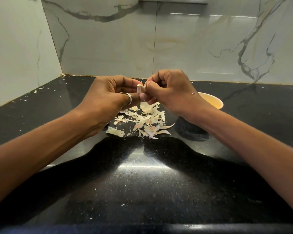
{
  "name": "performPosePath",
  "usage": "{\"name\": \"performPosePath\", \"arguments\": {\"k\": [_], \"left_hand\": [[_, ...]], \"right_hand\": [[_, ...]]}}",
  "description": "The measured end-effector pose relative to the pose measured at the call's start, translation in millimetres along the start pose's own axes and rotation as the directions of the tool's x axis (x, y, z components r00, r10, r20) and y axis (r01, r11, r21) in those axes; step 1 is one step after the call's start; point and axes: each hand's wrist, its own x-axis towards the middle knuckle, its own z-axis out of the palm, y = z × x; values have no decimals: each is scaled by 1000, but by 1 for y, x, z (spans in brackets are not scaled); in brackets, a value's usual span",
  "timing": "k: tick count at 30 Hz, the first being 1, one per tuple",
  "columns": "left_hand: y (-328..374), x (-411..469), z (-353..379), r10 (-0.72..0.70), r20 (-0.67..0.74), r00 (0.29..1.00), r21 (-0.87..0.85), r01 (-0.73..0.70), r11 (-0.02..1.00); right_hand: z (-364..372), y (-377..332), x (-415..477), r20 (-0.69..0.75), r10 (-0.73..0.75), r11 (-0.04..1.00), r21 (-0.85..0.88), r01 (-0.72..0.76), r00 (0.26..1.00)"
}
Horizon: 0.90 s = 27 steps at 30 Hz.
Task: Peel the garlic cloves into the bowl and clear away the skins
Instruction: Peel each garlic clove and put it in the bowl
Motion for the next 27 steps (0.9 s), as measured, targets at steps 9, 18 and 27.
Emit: {"name": "performPosePath", "arguments": {"k": [9,18,27], "left_hand": [[1,2,-1,15,-53,998,-61,-18,998],[1,3,-3,59,-67,996,-18,-60,998],[-2,1,-3,109,-19,994,80,-107,991]], "right_hand": [[-2,4,2,-12,46,998,-45,-46,999],[-4,6,2,-25,29,998,-60,-31,999],[-7,2,2,57,71,974,210,-81,996]]}}
